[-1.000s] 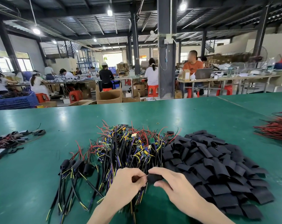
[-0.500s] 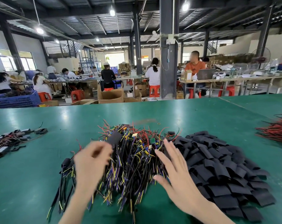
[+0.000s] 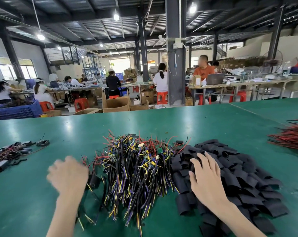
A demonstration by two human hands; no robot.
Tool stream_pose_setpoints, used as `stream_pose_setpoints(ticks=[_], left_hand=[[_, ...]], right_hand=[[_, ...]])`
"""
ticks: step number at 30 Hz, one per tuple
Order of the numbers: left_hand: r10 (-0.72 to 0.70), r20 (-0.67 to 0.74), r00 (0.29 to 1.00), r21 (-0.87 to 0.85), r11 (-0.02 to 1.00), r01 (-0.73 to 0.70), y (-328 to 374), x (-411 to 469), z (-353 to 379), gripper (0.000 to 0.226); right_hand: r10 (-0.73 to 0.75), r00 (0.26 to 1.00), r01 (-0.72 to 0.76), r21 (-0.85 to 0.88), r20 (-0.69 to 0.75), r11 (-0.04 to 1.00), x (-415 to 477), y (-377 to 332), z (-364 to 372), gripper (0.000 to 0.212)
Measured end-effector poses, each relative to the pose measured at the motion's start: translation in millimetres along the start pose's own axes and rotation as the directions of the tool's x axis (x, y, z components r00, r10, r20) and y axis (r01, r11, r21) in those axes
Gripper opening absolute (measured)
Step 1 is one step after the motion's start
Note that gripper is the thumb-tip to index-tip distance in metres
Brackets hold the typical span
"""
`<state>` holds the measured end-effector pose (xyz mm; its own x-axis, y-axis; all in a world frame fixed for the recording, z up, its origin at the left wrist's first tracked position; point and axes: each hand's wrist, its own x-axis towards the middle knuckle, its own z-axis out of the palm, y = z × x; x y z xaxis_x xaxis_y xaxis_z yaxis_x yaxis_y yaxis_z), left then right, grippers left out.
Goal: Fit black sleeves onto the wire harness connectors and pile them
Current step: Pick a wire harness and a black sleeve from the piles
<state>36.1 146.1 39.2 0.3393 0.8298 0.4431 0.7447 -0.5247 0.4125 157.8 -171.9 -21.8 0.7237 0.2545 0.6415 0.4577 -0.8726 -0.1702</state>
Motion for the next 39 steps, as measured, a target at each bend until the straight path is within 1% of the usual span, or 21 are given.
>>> stream_pose_setpoints(ticks=[1, 2, 4, 5, 7, 9, 11, 13, 15, 16, 18, 20, 22, 25, 28, 30, 32, 33, 35, 37, 39], left_hand=[[0.158, -0.080, 0.984, -0.070, 0.984, -0.163, 20, -5, -4, 0.024], [0.314, -0.128, 0.941, -0.159, 0.930, -0.332, 43, -11, -7, 0.020], [0.554, -0.138, 0.821, -0.259, 0.780, -0.570, 89, -24, -1, 0.021], [0.645, -0.121, 0.755, -0.200, 0.729, -0.655, 109, -30, 7, 0.025], [0.764, -0.012, 0.645, 0.055, 0.644, -0.763, 139, -37, 26, 0.031], [0.757, 0.196, 0.623, 0.262, 0.572, -0.777, 155, -38, 42, 0.031], [0.700, 0.309, 0.644, 0.339, 0.551, -0.763, 162, -36, 51, 0.024], [0.660, 0.325, 0.677, 0.255, 0.628, -0.735, 167, -33, 52, 0.019], [0.609, 0.338, 0.718, 0.075, 0.743, -0.666, 171, -31, 46, 0.013], [0.594, 0.334, 0.732, -0.029, 0.783, -0.622, 172, -30, 42, 0.010], [0.591, 0.271, 0.760, -0.201, 0.806, -0.556, 174, -26, 31, 0.009], [0.570, 0.206, 0.796, -0.334, 0.805, -0.490, 178, -20, 13, 0.006], [0.568, 0.177, 0.804, -0.427, 0.780, -0.457, 182, -12, -10, 0.010], [0.643, 0.093, 0.760, -0.496, 0.692, -0.524, 181, 2, -50, 0.025], [0.717, -0.119, 0.687, -0.481, 0.564, -0.671, 163, 3, -80, 0.024], [0.767, -0.200, 0.610, -0.378, 0.514, -0.770, 143, -7, -83, 0.024], [0.805, -0.194, 0.561, -0.281, 0.502, -0.818, 120, -23, -67, 0.022], [0.810, -0.180, 0.558, -0.268, 0.505, -0.820, 109, -31, -55, 0.020], [0.807, -0.140, 0.573, -0.290, 0.520, -0.803, 86, -47, -31, 0.018], [0.805, -0.101, 0.584, -0.312, 0.532, -0.787, 67, -60, -7, 0.013], [0.786, -0.118, 0.606, -0.326, 0.546, -0.772, 54, -68, 13, 0.015]], right_hand=[[0.008, 1.000, -0.008, -0.006, 0.008, 1.000, 2, 1, -1, 0.043], [0.015, 1.000, -0.015, -0.014, 0.018, 1.000, 3, 3, -1, 0.043], [0.030, 0.997, -0.028, -0.026, 0.065, 0.999, 3, 5, 0, 0.044], [0.036, 0.994, -0.033, -0.035, 0.105, 0.999, 2, 5, 0, 0.045], [0.020, 0.985, -0.009, -0.063, 0.172, 0.998, 0, 7, 2, 0.046], [-0.004, 0.979, 0.016, -0.056, 0.203, 0.998, -1, 11, 5, 0.047], [0.003, 0.973, 0.005, -0.037, 0.229, 0.999, 0, 15, 7, 0.042], [-0.006, 0.976, 0.009, -0.011, 0.218, 1.000, 1, 15, 6, 0.035], [-0.014, 0.979, 0.010, 0.022, 0.204, 1.000, 2, 15, 5, 0.031], [-0.017, 0.978, 0.010, 0.031, 0.206, 0.999, 3, 16, 5, 0.031], [-0.020, 0.971, 0.019, 0.005, 0.240, 1.000, 4, 18, 5, 0.034], [-0.029, 0.958, 0.044, -0.047, 0.286, 0.998, 5, 20, 8, 0.040], [-0.051, 0.939, 0.090, -0.098, 0.339, 0.991, 4, 19, 12, 0.042], [-0.084, 0.924, 0.150, -0.150, 0.374, 0.977, 0, 18, 16, 0.039], [-0.095, 0.942, 0.150, -0.151, 0.322, 0.977, 0, 19, 16, 0.031], [-0.080, 0.927, 0.123, -0.097, 0.366, 0.988, 1, 23, 22, 0.037], [-0.085, 0.933, 0.115, -0.068, 0.351, 0.991, 3, 23, 21, 0.045], [-0.093, 0.937, 0.111, -0.037, 0.336, 0.993, 3, 22, 20, 0.049], [-0.100, 0.940, 0.058, 0.137, 0.327, 0.989, 6, 17, 17, 0.053], [-0.090, 0.939, -0.041, 0.366, 0.332, 0.930, 6, 10, 12, 0.053], [-0.068, 0.938, -0.105, 0.465, 0.341, 0.879, 5, 5, 6, 0.053]])
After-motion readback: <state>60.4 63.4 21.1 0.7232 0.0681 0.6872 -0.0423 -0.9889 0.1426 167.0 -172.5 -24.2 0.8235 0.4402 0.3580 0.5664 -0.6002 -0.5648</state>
